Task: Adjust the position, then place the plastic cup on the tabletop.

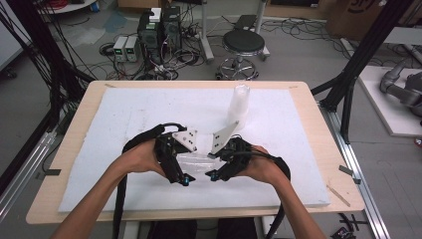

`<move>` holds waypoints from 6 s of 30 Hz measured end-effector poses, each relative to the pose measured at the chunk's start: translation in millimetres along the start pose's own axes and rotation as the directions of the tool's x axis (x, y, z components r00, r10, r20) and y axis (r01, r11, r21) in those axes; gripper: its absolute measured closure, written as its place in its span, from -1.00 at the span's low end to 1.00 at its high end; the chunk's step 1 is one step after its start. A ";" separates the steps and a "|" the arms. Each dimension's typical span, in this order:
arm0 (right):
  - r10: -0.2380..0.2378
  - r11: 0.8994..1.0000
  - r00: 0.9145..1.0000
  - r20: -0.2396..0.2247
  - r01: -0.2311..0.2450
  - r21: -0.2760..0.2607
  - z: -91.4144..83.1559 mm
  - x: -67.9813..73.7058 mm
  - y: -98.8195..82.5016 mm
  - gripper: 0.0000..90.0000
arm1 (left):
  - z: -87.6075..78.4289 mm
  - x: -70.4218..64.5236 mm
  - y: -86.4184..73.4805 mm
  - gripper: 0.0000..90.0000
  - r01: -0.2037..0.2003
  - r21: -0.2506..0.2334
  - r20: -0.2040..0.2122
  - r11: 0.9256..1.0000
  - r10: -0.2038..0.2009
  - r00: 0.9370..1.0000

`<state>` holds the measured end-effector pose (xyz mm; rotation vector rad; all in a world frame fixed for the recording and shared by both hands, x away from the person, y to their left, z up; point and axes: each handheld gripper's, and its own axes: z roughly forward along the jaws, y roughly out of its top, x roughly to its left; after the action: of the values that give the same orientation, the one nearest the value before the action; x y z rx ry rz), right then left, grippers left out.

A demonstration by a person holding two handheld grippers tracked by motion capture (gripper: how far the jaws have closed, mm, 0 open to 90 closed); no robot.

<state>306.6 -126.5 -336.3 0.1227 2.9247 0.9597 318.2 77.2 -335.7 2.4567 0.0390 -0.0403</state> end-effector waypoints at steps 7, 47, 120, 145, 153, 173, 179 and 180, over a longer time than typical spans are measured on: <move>0.011 0.999 1.000 0.009 -0.011 -0.052 -1.6 -0.1 -9.6 -0.04 | -9.7 -0.5 -11.7 -0.80 -0.001 -0.176 -0.035 0.984 -0.005 0.999; 0.075 0.813 0.994 -0.079 -0.106 -0.572 13.6 1.0 -63.4 -0.05 | 20.4 -8.2 -74.4 -0.72 0.063 -0.714 0.001 0.698 -0.088 0.996; 0.603 0.770 0.717 0.349 -0.409 -0.489 18.6 -2.1 -172.9 -0.73 | -15.7 48.3 -26.4 -0.28 0.084 -0.035 -0.125 0.996 -0.088 0.988; 0.607 0.766 0.717 0.342 -0.416 -0.489 18.5 -2.9 -173.9 -0.73 | 2.4 59.8 -25.9 -0.28 0.119 -0.014 -0.151 0.993 -0.120 0.981; 0.609 0.763 0.721 0.332 -0.418 -0.493 18.1 -3.0 -174.5 -0.73 | 28.8 69.0 -21.1 -0.27 0.136 0.006 -0.180 0.991 -0.133 0.975; 0.613 0.759 0.723 0.320 -0.425 -0.494 17.9 -3.5 -175.1 -0.73 | 67.0 72.8 -36.8 -0.22 0.190 -0.011 -0.218 0.982 -0.187 0.958; 0.612 0.760 0.724 0.318 -0.427 -0.490 18.1 -4.1 -175.1 -0.73 | 69.1 72.8 -38.6 -0.37 0.199 0.016 -0.229 0.980 -0.191 0.955; 0.613 0.759 0.723 0.318 -0.427 -0.491 18.2 -4.3 -175.2 -0.73 | 70.5 73.4 -39.1 -0.50 0.206 0.019 -0.234 0.978 -0.195 0.952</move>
<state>302.5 -256.9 -454.7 1.0676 2.2185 1.3278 388.7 64.2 -417.8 2.4802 0.3942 0.1586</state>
